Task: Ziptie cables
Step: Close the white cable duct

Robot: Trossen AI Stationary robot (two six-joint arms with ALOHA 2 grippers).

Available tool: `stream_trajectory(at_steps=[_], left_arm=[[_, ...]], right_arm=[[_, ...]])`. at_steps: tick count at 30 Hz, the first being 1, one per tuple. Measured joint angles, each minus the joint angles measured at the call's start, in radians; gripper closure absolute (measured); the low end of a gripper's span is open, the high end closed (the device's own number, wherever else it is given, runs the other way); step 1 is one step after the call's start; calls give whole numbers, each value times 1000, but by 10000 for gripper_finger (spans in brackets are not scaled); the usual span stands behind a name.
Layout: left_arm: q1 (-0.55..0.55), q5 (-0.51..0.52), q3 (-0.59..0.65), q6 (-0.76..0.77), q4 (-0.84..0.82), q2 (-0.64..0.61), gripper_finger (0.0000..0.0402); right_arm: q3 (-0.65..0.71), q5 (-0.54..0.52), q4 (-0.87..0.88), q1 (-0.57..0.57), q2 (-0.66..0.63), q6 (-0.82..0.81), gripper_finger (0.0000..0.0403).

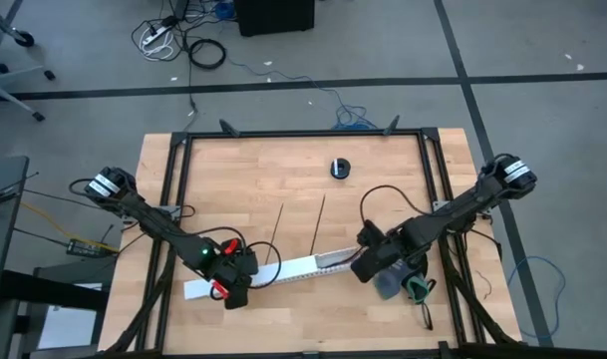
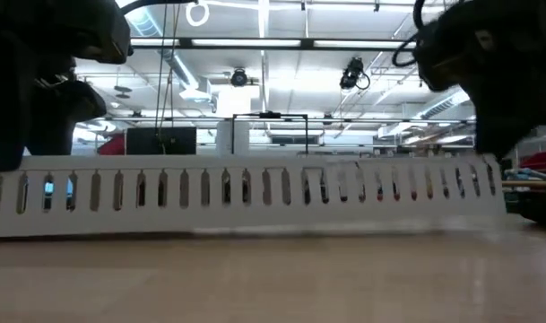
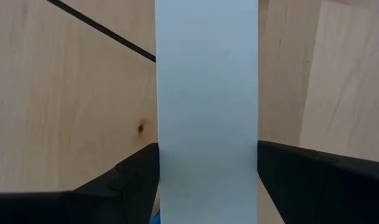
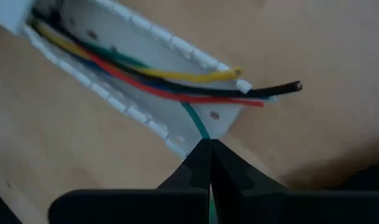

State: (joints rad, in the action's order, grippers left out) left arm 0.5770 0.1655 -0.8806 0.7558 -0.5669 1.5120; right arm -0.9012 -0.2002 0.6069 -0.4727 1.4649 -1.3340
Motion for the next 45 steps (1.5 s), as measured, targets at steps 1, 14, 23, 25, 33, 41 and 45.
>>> stream_trajectory(at_steps=[1,14,23,25,33,41,45], left_arm=[[0,-1,0,0,1,0,161],[-2,5,1,11,-2,1,161],[-2,1,2,-87,1,1,161],[-2,1,2,-103,8,1,161],[-8,-10,2,-41,26,1,161],[-8,-10,2,-42,28,1,161],[-8,-11,2,-44,26,1,161]], right_arm=[[0,24,0,0,18,1,403],[0,62,180,-13,-3,39,403],[-2,-11,-142,117,-70,281,402],[0,34,-222,162,-6,303,402],[0,151,-558,198,164,321,402],[1,84,-559,189,183,308,403],[1,39,-561,200,185,307,403]])
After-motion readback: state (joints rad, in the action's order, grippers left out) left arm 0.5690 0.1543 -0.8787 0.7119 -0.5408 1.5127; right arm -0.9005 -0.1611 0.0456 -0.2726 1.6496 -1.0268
